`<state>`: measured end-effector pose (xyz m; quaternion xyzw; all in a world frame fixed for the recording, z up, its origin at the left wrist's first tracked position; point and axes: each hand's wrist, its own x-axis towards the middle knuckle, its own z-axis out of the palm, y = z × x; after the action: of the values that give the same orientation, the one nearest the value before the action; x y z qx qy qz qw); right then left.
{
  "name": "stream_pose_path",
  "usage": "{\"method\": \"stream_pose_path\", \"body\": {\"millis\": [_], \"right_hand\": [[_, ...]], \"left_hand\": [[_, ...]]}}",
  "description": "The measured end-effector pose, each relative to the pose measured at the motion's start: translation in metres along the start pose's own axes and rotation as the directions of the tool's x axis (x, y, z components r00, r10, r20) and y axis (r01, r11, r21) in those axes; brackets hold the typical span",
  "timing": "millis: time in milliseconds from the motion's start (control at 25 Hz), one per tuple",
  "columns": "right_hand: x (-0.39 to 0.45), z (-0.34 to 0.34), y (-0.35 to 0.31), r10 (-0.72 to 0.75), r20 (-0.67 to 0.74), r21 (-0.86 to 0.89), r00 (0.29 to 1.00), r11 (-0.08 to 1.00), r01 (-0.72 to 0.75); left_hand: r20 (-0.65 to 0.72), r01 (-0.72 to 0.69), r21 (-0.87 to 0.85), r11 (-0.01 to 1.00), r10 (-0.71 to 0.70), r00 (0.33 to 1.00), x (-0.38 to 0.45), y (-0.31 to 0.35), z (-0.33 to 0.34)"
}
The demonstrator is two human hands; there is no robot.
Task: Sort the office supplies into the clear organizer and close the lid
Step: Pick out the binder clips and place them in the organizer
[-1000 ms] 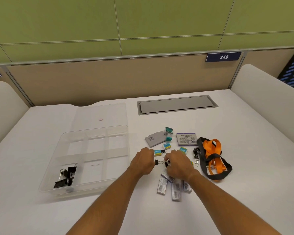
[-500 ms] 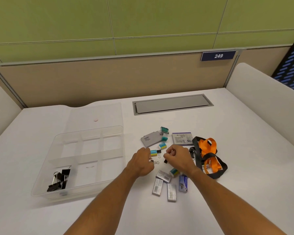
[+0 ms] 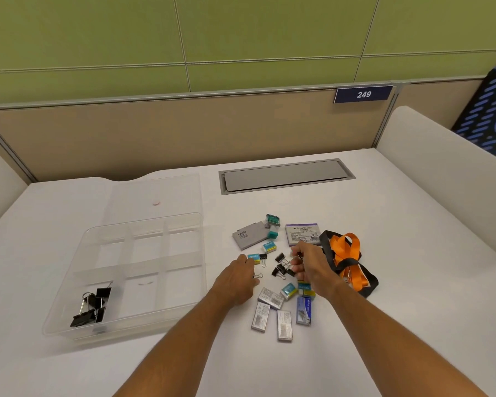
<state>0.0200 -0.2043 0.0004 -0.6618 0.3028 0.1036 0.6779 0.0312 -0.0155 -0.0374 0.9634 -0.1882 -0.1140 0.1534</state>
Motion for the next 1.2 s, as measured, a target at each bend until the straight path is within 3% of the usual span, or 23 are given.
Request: {"method": "stream_pose_path", "body": {"millis": [80, 160, 240, 320, 440, 560, 640, 760, 880, 960, 1080, 1200], "right_hand": [[0.004, 0.002, 0.003, -0.037, 0.007, -0.044, 0.999, 0.998, 0.037], [0.007, 0.005, 0.007, -0.180, 0.021, -0.247, 0.983, 0.952, 0.180], [0.010, 0.005, 0.014, -0.363, 0.136, -0.607, 0.922, 0.705, 0.367], [0.010, 0.006, 0.018, -0.371, 0.279, -0.801, 0.886, 0.419, 0.428], [0.015, 0.009, 0.024, -0.327, 0.348, -0.880, 0.879, 0.209, 0.426], [0.018, 0.014, 0.025, -0.350, 0.374, -0.901, 0.859, 0.085, 0.426], [0.018, 0.014, 0.025, -0.356, 0.404, -0.891, 0.843, 0.056, 0.451], [0.016, 0.012, 0.022, -0.404, 0.399, -0.840, 0.823, 0.198, 0.505], [0.011, 0.009, 0.015, -0.418, 0.221, -0.628, 0.881, 0.631, 0.456], [0.009, 0.008, 0.007, -0.346, 0.086, -0.419, 0.934, 0.838, 0.349], [0.015, -0.003, -0.004, -0.203, -0.025, -0.244, 0.979, 0.951, 0.191], [0.020, -0.014, -0.006, -0.129, -0.023, -0.175, 0.991, 0.977, 0.123]], "left_hand": [[0.022, 0.006, 0.010, 1.000, -0.006, 1.000, 0.000, -0.001, 0.001], [0.034, 0.039, -0.010, 0.999, -0.039, 0.999, -0.001, -0.002, -0.001], [0.016, 0.056, -0.079, 0.995, -0.055, 0.998, -0.002, -0.002, -0.006], [-0.012, 0.048, -0.235, 0.971, -0.052, 0.999, -0.002, 0.000, -0.011], [-0.033, 0.094, -0.448, 0.889, -0.122, 0.992, -0.001, 0.004, -0.017], [0.022, 0.190, -0.645, 0.740, -0.230, 0.973, 0.000, 0.006, -0.020], [0.076, 0.257, -0.754, 0.605, -0.308, 0.948, 0.000, 0.007, -0.023], [0.146, 0.315, -0.836, 0.450, -0.371, 0.917, 0.001, 0.007, -0.028], [0.211, 0.358, -0.859, 0.365, -0.385, 0.898, 0.003, 0.009, -0.031], [0.271, 0.399, -0.869, 0.292, -0.394, 0.878, 0.005, 0.011, -0.033], [0.324, 0.421, -0.882, 0.212, -0.376, 0.868, 0.006, 0.016, -0.034], [0.339, 0.421, -0.889, 0.180, -0.360, 0.869, 0.008, 0.019, -0.033]]}}
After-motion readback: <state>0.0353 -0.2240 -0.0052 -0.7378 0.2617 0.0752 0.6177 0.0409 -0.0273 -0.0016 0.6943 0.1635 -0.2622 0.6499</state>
